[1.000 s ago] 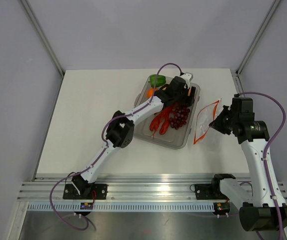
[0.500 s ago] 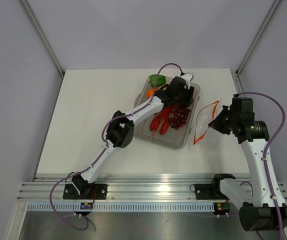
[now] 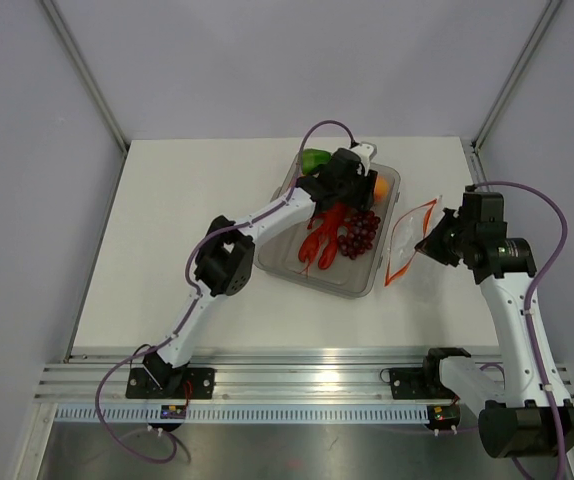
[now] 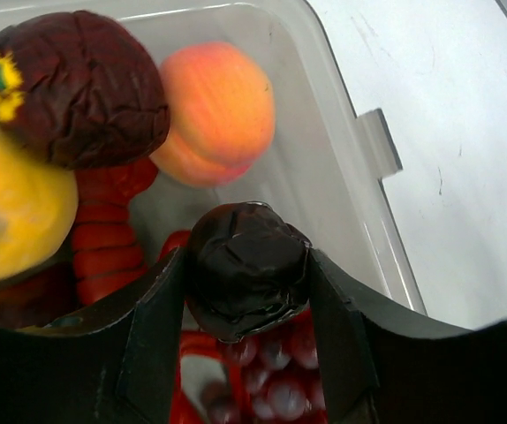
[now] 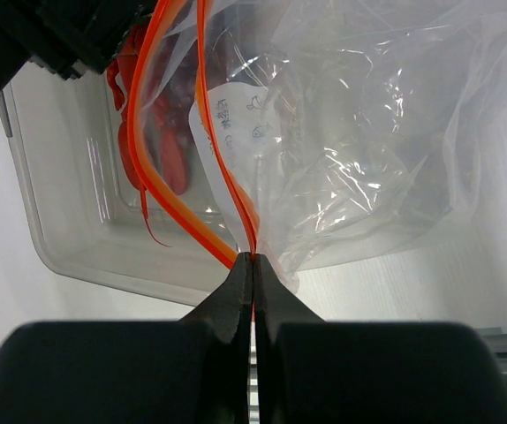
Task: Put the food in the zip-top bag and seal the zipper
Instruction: Pick up the fake fruit from the bin, then place the fake fruit in the zipper food storage bag.
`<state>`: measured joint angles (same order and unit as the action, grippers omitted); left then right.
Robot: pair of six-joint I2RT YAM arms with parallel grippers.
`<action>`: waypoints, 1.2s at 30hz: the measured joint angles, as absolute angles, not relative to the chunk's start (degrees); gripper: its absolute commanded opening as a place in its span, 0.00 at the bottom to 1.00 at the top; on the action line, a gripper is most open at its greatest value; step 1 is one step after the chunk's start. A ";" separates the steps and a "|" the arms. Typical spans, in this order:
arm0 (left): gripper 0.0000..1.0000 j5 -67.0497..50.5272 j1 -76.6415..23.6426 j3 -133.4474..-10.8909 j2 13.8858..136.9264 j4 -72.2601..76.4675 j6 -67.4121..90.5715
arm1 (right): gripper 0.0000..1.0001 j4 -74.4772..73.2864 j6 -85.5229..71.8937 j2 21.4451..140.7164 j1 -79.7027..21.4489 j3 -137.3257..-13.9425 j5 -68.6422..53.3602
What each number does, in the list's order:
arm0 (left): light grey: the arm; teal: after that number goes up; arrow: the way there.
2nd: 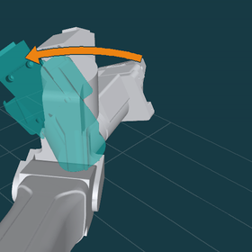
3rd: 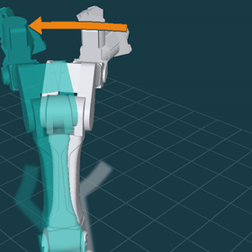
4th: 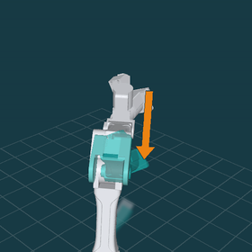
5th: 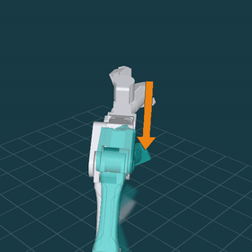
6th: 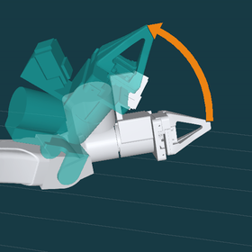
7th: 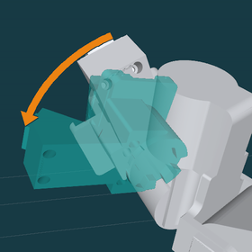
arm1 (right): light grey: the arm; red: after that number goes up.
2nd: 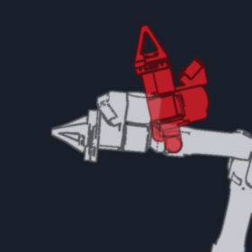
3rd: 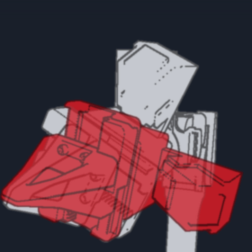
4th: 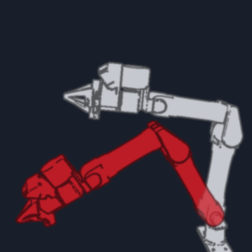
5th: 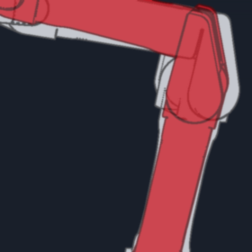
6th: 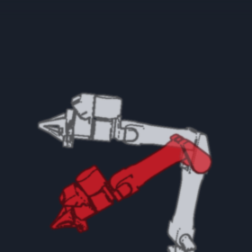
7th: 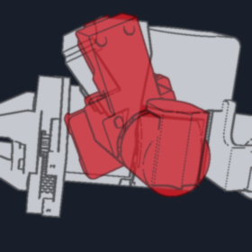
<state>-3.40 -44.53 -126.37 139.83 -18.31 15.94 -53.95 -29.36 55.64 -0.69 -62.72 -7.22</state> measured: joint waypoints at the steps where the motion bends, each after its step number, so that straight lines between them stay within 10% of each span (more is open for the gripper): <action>1: 0.15 -3.42 -44.47 -125.10 138.67 -18.48 15.86 | 0.00 -53.54 -29.39 56.07 -0.69 -62.65 -7.22; 16: 0.00 -12.40 -44.12 -103.90 109.32 -19.51 15.92 | 0.00 -45.43 -29.28 69.38 -0.69 -62.94 -11.86; 36: 0.00 -34.89 -44.14 -99.70 112.84 -5.15 33.76 | 0.00 -40.82 -31.05 73.17 -0.69 -66.63 -24.51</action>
